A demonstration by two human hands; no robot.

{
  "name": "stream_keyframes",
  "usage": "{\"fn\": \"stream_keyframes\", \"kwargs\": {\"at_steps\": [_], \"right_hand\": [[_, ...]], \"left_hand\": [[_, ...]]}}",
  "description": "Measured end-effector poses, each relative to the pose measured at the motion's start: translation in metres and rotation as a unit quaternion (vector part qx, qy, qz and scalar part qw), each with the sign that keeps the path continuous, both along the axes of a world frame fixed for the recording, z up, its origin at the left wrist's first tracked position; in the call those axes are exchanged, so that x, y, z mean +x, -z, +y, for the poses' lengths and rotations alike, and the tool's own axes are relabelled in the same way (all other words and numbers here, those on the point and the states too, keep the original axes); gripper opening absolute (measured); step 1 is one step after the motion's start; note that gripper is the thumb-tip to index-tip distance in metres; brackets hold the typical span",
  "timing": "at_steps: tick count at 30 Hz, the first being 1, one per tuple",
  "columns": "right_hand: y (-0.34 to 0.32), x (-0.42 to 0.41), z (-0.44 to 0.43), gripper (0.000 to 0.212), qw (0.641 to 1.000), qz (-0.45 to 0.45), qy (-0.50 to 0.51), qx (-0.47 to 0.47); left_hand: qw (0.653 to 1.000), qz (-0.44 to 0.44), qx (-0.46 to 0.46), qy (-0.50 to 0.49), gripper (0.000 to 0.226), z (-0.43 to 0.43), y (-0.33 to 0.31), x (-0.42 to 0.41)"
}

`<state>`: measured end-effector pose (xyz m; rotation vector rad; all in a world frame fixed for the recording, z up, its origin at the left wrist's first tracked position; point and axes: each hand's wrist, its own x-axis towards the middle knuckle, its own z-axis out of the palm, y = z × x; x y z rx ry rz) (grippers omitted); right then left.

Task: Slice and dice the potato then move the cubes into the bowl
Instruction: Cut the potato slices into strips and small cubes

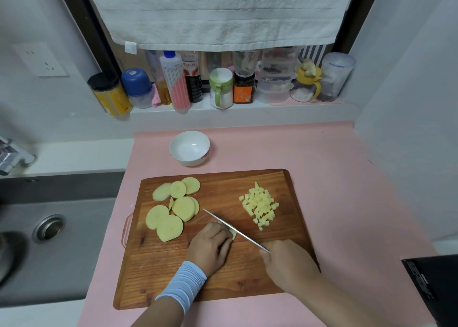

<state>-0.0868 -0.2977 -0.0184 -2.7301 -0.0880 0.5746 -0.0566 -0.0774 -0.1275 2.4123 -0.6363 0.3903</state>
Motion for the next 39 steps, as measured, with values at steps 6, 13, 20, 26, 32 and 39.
{"fn": "stream_keyframes", "kwargs": {"at_steps": [6, 13, 20, 26, 32, 39], "right_hand": [[0.004, 0.015, 0.014, 0.026, 0.999, 0.031, 0.012, 0.009], [0.004, 0.014, 0.016, 0.022, 1.0, 0.028, 0.013, 0.005], [-0.003, 0.005, 0.016, 0.031, 1.0, -0.009, -0.016, 0.0], [-0.006, -0.01, 0.011, 0.031, 0.999, -0.032, -0.035, -0.008], [-0.009, -0.009, 0.002, 0.03, 1.0, 0.004, -0.023, -0.011], [0.0, 0.013, 0.021, 0.025, 0.998, 0.049, 0.013, 0.021]], "left_hand": [[1.0, 0.003, -0.001, -0.004, 0.005, 0.0, 0.002, 0.0], [0.999, -0.019, 0.021, -0.015, 0.009, -0.001, 0.006, -0.005], [0.999, -0.009, 0.01, -0.032, 0.013, -0.002, 0.005, -0.006], [0.999, -0.002, 0.001, -0.038, 0.007, -0.001, 0.005, -0.007], [0.999, 0.002, -0.002, -0.04, 0.002, 0.0, 0.008, -0.006], [0.999, 0.007, -0.017, -0.035, 0.005, -0.001, 0.005, -0.007]]}}
